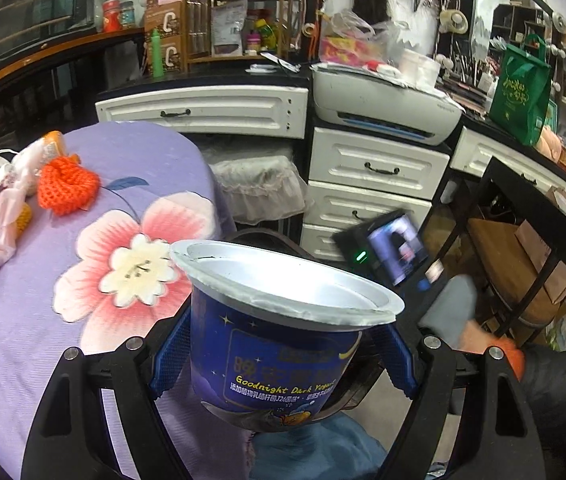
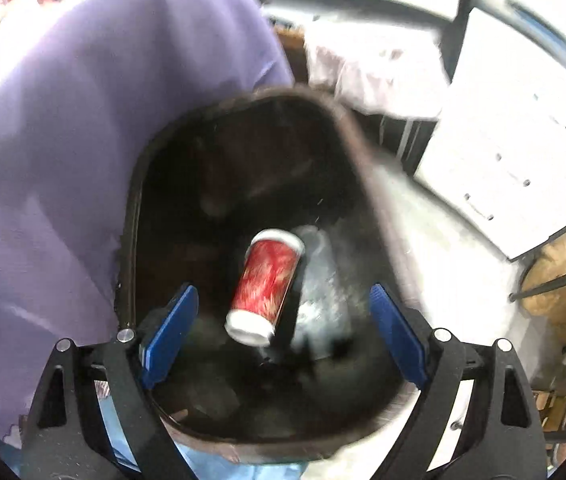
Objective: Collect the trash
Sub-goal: 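Carry the red cup to the bin and open the right tool to drop it, then lower the blue yogurt cup into the bin and open the left tool, then move both tools back over the table toward the remaining trash, then grasp the purple snack bag with the left tool while the right tool grasps the orange mesh net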
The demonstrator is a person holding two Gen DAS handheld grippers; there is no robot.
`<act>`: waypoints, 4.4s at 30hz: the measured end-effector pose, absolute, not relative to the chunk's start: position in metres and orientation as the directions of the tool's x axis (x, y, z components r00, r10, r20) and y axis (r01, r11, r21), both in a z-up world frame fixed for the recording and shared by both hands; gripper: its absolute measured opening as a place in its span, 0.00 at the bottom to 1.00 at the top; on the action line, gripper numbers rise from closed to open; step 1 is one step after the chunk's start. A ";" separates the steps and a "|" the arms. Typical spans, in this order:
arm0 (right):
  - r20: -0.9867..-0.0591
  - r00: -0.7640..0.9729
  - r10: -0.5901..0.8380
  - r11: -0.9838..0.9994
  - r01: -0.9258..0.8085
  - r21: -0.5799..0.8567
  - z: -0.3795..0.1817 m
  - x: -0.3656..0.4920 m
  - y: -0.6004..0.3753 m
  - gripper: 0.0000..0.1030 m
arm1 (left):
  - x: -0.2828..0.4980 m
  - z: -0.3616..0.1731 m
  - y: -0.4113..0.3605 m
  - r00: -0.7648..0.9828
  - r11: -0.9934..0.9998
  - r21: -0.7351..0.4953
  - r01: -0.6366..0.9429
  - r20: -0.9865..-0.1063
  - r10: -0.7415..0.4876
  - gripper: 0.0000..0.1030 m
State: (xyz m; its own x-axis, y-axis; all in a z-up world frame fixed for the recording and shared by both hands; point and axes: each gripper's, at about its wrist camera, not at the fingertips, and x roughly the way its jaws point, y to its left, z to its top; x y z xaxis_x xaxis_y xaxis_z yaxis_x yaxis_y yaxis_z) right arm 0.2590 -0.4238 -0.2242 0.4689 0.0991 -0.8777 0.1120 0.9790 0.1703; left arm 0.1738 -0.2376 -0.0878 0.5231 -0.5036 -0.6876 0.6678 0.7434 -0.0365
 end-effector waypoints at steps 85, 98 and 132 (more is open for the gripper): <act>-0.644 0.734 0.215 0.961 -0.276 0.005 -0.047 0.240 -0.247 0.86 | 0.298 -0.062 -0.043 0.754 0.939 0.241 0.246 -0.656 -0.029 0.76; -0.655 0.724 0.217 0.958 -0.287 0.000 -0.054 0.257 -0.242 0.86 | 0.320 -0.061 -0.023 0.728 0.972 0.164 0.169 -0.686 -0.011 0.27; -0.745 0.633 0.210 0.952 -0.307 0.008 -0.071 0.410 -0.204 0.21 | 0.248 -0.031 0.020 0.794 0.990 0.005 0.143 -0.598 -0.111 0.19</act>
State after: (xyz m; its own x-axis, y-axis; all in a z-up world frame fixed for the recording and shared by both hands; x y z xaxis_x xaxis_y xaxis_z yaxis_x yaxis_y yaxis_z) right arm 0.4102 -0.2039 -0.0714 0.6327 0.2103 -0.7453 -0.3070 0.9517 0.0080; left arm 0.2476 0.0196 -0.0306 0.7939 -0.1111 -0.5978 0.1426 0.9898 0.0054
